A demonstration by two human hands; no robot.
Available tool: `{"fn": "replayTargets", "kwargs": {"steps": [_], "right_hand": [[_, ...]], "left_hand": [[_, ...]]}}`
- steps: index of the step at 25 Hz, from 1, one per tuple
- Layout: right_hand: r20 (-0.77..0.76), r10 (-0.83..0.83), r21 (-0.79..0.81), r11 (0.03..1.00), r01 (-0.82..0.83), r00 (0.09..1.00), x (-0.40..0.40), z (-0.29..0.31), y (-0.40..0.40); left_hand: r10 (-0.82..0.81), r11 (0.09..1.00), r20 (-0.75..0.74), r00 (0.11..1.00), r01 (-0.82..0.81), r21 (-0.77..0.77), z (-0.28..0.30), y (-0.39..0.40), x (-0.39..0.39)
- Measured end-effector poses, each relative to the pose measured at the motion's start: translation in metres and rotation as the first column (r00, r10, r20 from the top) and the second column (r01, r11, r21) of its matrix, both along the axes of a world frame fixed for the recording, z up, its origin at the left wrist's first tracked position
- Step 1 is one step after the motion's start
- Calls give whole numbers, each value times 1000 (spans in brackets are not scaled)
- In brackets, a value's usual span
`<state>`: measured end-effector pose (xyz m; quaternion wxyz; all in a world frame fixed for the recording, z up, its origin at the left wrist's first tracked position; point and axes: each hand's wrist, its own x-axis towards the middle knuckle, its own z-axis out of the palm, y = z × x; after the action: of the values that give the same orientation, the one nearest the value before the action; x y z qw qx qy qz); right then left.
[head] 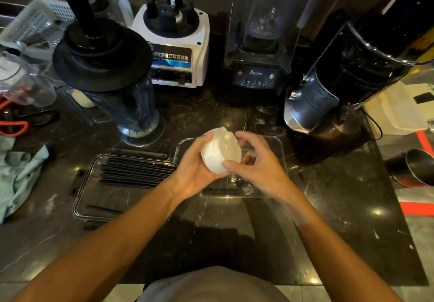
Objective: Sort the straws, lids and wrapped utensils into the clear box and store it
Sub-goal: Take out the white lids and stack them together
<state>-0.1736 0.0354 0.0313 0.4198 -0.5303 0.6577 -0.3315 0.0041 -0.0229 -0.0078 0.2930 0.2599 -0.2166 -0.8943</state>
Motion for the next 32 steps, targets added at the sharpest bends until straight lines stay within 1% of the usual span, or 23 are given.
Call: {"fn": "replayTargets", "kwargs": {"steps": [1,4,8,10,12,14,15,16,18,20,22,24,27,30,32], "right_hand": [[-52,9,-3,1000,-9,999,2,1,0],[-140,37,-21,999,-40,989,7,2,-1],[-243,29,-42,998,-40,970,17,2,-1],[-239,28,-20,999,-33,971,22,6,-5],[-165,54,-12,998,-57,985,28,14,-15],[12,101,-46,994,-101,995,38,23,-29],[119,109,-42,994,-104,987,46,29,-36],[195,94,-20,996,-91,976,54,34,-44],[233,74,55,994,-90,970,77,38,-60],[249,127,147,975,-167,960,109,35,-68],[316,149,252,939,-234,937,145,24,-65],[364,134,359,893,-272,922,176,4,-53],[378,149,485,809,-333,914,204,-31,-18],[383,188,569,723,-391,904,220,-56,17],[384,200,601,687,-408,901,227,-65,30]], "left_hand": [[3,1000,-14,1000,-3,21,-1,1,0],[-13,999,-28,1000,14,51,-2,2,-1],[-9,1000,47,999,9,1,-4,-1,-1],[3,999,39,999,-1,-36,-1,-2,5],[28,996,71,997,-22,-81,6,-5,17],[94,990,133,987,-79,-118,14,-10,36],[144,983,164,976,-122,-136,19,-13,49],[187,974,193,963,-157,-162,26,-14,61],[270,952,267,925,-215,-219,37,-15,90],[355,927,321,878,-286,-242,40,-7,122],[406,913,386,828,-345,-219,29,9,156],[426,903,505,751,-386,-188,6,33,188],[387,901,674,629,-413,-132,-29,75,224],[302,920,777,553,-382,-86,-44,112,246],[284,916,817,503,-393,-76,-49,127,253]]}}
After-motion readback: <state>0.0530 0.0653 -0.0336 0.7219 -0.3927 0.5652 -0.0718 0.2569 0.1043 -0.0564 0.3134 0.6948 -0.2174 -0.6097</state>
